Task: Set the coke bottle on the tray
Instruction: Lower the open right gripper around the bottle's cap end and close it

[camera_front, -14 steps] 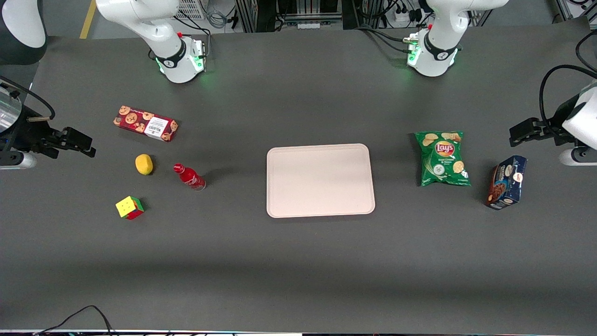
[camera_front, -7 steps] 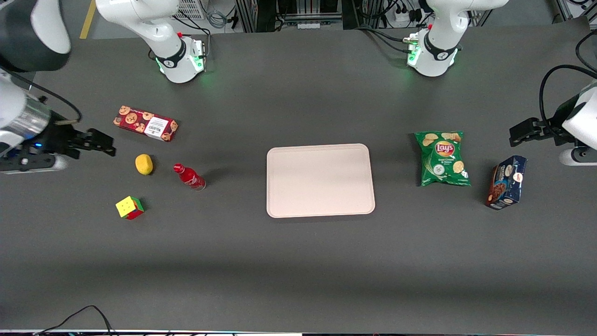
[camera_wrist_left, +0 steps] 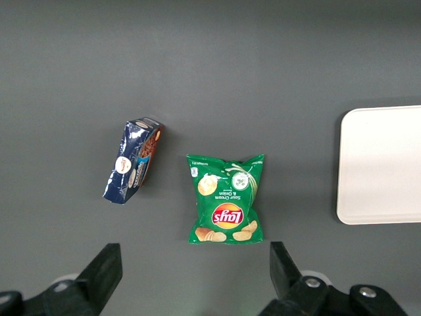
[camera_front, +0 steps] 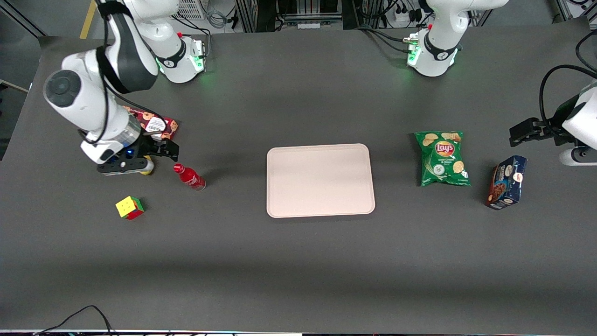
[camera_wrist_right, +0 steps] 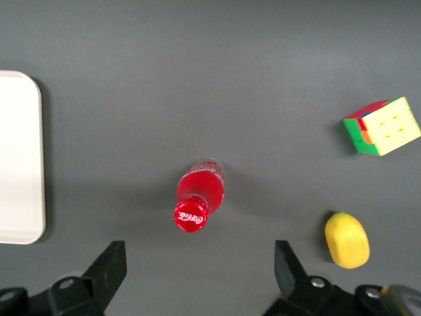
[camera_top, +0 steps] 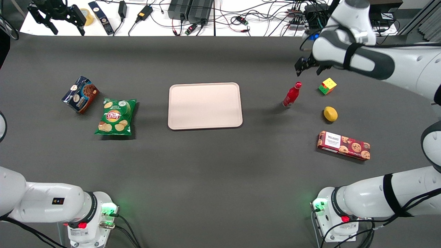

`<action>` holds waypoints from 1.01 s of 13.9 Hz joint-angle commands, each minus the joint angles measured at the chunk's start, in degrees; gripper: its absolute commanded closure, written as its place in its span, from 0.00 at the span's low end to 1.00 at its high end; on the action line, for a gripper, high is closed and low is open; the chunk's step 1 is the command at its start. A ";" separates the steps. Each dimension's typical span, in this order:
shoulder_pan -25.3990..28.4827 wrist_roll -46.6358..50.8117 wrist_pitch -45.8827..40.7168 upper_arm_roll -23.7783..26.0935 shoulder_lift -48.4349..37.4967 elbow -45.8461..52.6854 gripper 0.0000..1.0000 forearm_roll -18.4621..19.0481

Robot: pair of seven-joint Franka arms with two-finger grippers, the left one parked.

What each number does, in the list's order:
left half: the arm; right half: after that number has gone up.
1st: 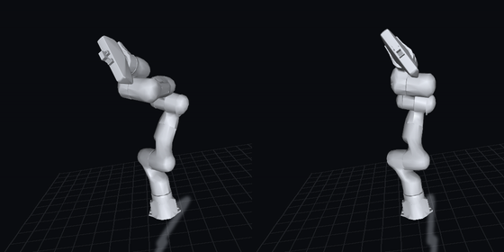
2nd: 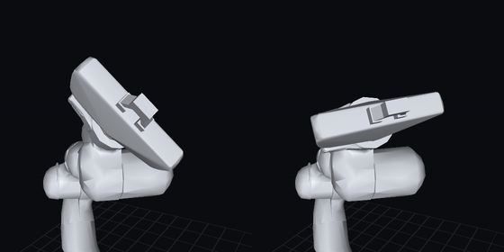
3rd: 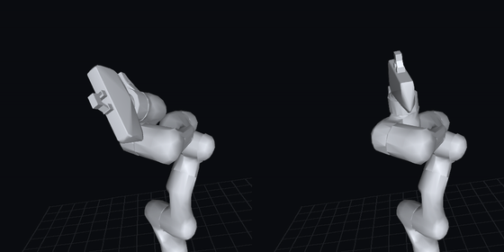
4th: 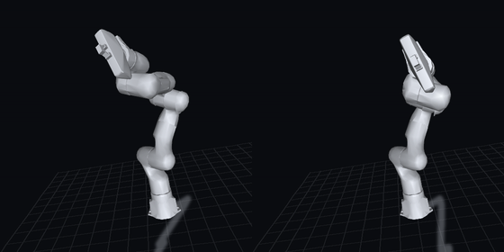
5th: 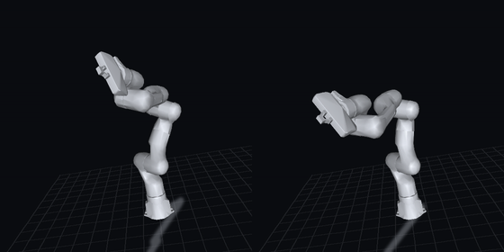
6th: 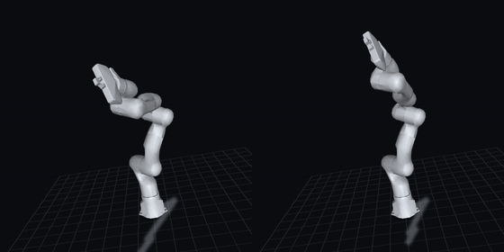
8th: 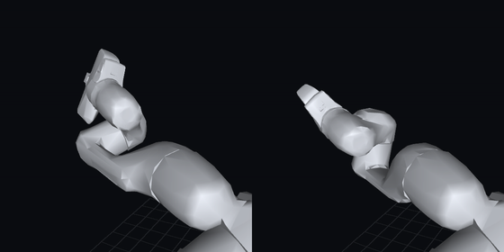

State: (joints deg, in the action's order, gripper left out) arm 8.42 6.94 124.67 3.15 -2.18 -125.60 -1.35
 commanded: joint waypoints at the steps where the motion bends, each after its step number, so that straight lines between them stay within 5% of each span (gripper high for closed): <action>1: -0.16 1.15 3.90 1.25 -0.11 -3.41 0.00 0.03; 14: -0.07 1.15 14.11 1.42 6.67 -5.97 0.00 3.72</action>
State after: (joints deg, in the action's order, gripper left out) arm 8.41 6.94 137.75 4.22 3.93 -131.96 1.14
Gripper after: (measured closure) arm 0.000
